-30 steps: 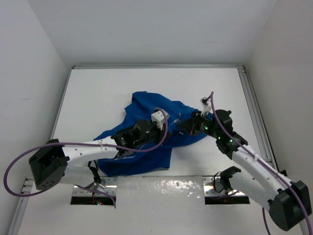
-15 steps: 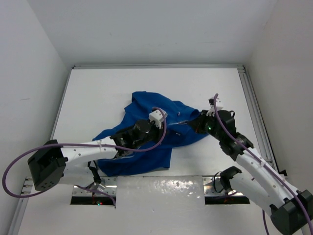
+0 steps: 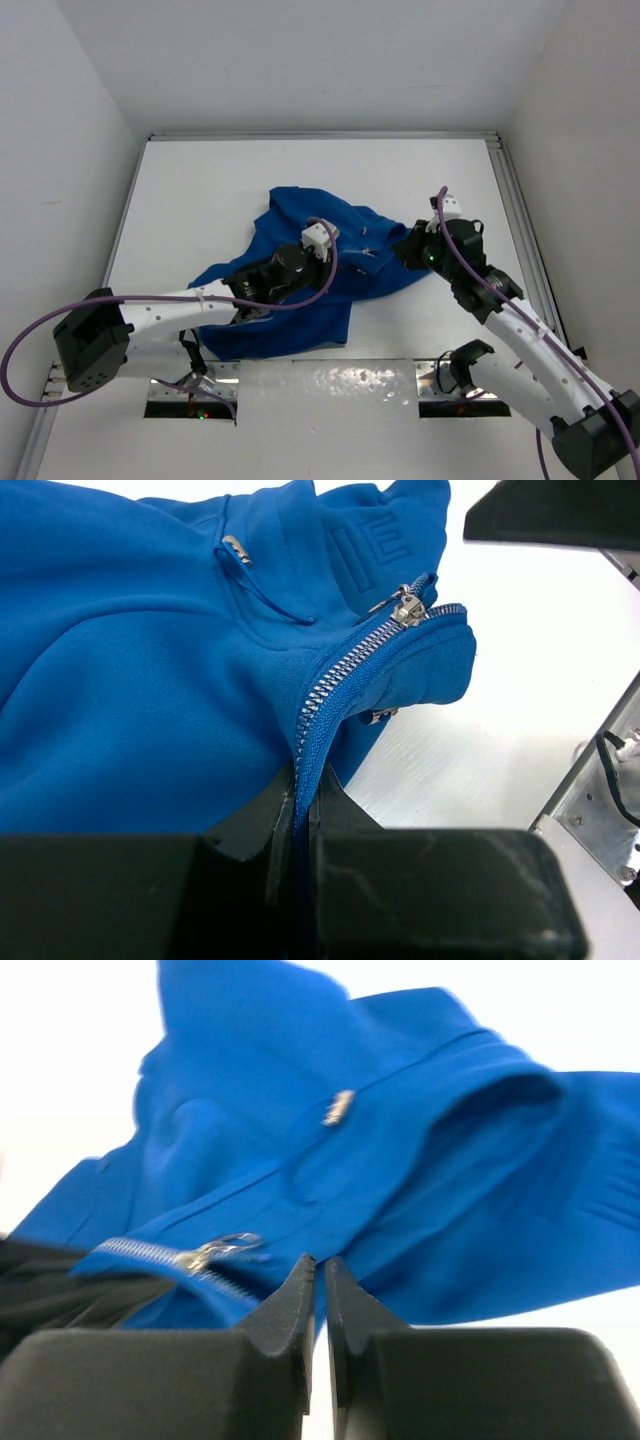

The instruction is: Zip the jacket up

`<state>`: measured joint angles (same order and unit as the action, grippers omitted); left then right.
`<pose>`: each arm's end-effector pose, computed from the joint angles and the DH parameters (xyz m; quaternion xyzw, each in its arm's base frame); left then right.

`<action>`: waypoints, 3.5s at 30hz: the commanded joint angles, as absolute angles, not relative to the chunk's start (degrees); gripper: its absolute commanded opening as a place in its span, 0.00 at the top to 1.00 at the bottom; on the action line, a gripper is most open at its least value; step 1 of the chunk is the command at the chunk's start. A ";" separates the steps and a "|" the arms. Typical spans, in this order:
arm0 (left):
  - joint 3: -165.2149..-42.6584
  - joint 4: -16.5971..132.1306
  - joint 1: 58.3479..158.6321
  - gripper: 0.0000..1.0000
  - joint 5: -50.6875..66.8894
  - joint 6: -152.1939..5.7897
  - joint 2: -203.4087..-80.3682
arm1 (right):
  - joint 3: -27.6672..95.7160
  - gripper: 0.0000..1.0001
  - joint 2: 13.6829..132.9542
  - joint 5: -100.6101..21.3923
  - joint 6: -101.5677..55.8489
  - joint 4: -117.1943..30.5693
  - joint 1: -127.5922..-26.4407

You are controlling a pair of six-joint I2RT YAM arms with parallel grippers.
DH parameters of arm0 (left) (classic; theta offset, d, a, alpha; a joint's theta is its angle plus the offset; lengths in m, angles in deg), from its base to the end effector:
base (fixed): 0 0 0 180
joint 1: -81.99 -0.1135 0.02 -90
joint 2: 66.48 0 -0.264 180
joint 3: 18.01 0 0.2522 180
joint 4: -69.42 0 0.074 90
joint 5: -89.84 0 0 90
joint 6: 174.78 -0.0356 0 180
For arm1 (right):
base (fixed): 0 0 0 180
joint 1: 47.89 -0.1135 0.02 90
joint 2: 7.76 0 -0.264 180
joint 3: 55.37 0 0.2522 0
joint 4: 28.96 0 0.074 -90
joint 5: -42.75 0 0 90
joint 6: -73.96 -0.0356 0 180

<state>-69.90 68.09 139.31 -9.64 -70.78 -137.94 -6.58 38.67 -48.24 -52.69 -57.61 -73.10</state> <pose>0.1538 -0.2288 0.2404 0.2594 0.7802 -0.2742 0.4989 0.1706 0.0796 0.2666 0.0892 0.8447 0.2650 0.4565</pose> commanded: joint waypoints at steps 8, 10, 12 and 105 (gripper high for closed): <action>-67.72 73.06 139.73 1.00 -6.84 -70.02 -136.36 | -5.14 0.42 45.05 -31.25 -60.43 -45.10 -73.11; -66.93 74.29 139.82 1.00 -6.23 -69.67 -136.27 | -4.78 0.42 48.03 -32.22 -59.91 -44.74 -73.11; -67.36 73.77 139.82 1.00 -5.79 -69.93 -136.62 | -4.52 0.42 49.80 -31.35 -59.81 -43.07 -73.11; -66.57 75.00 139.82 1.00 -3.94 -70.28 -133.02 | -21.92 0.57 47.35 -20.71 -79.77 -12.57 -73.20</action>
<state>-66.25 70.91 139.31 -6.07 -70.91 -134.40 -22.87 47.35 -18.98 -79.86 -17.02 -73.15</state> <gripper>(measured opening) 0.031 0.442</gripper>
